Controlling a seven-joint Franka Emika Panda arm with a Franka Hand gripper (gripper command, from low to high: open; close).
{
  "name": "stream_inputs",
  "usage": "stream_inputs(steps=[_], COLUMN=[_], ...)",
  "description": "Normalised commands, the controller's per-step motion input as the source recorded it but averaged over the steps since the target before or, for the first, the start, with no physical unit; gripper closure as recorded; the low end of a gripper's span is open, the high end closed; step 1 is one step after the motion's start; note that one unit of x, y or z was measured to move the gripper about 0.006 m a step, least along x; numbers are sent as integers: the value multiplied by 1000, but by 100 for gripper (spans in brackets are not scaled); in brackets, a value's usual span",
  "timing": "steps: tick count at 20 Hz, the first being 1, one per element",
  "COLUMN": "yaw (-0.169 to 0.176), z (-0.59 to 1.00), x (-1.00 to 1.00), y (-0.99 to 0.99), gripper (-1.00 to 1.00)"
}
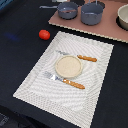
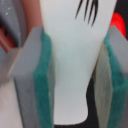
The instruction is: Place the fish, sausage, and tomato into the frying pan.
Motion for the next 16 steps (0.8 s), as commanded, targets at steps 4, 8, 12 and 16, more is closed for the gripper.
stream_inputs(steps=[4,8,12,16], yaw=[8,14,12,19], z=[-101,-283,-348,-338], x=[484,385,115,-72], y=[888,697,405,227], gripper=[100,100,100,100])
